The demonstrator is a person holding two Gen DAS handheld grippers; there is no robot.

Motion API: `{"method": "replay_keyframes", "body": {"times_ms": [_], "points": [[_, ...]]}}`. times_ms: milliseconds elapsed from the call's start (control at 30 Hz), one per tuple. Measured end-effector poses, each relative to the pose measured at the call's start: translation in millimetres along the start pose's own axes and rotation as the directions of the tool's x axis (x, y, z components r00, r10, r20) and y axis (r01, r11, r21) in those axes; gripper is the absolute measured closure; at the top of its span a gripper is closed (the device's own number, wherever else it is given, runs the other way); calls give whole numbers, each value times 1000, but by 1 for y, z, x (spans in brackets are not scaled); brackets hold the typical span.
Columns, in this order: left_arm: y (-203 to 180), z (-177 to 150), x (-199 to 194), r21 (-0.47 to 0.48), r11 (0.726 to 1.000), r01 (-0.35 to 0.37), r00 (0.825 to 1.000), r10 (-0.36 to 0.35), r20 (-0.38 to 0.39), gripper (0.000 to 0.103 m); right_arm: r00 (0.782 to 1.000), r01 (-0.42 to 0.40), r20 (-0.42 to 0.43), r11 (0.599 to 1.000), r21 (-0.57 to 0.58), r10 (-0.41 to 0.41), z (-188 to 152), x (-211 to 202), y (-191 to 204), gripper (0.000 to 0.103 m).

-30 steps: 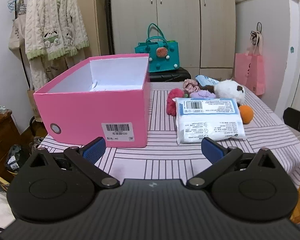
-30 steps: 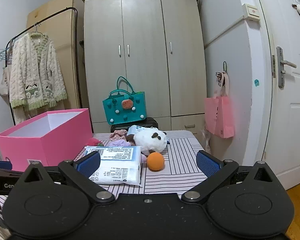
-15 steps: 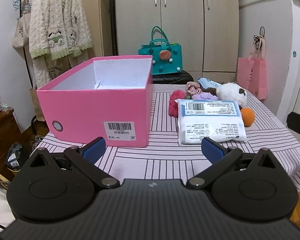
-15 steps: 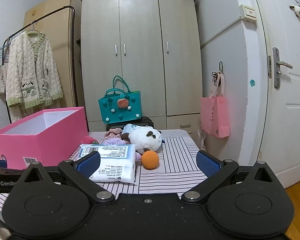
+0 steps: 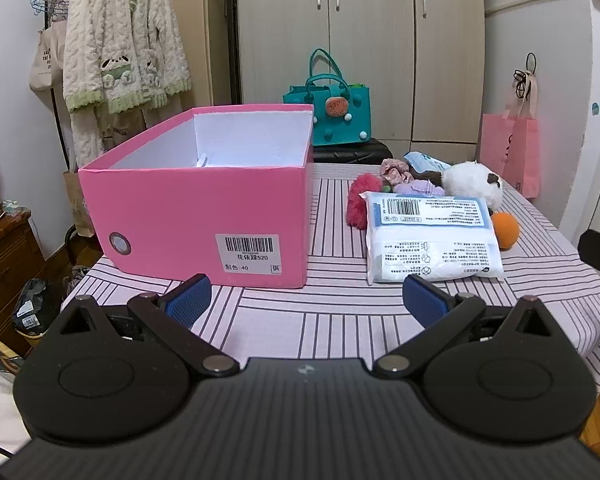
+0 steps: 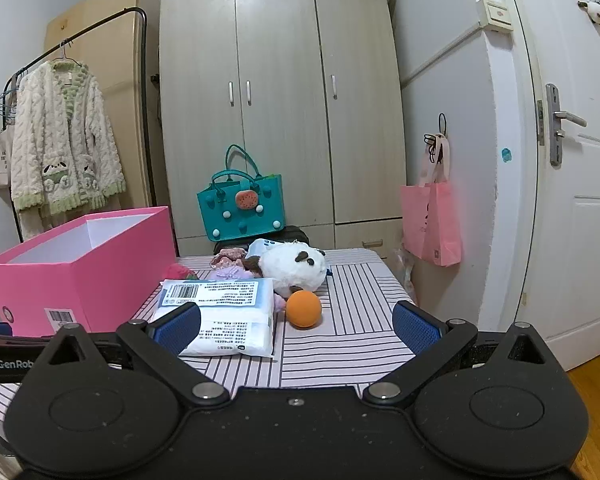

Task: Organize soft objects

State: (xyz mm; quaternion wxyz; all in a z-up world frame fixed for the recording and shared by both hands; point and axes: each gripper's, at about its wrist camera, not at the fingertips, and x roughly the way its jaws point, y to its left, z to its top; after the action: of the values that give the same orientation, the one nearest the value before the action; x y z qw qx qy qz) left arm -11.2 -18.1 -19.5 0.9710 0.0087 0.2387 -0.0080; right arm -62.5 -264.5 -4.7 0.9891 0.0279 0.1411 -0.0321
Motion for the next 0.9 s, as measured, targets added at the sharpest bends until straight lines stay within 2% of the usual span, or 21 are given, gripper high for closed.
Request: {"method": "replay_keyframes", "body": {"times_ms": [367, 900], "points": [[2, -3, 1, 1, 1000, 0, 1000, 0, 5, 0, 1000, 9, 9, 1000, 0, -9, -2, 0, -1, 0], [7, -6, -3, -25, 1000, 3, 999, -2, 52, 0, 999, 13, 38, 1000, -17, -13, -6, 1, -1, 0]]}}
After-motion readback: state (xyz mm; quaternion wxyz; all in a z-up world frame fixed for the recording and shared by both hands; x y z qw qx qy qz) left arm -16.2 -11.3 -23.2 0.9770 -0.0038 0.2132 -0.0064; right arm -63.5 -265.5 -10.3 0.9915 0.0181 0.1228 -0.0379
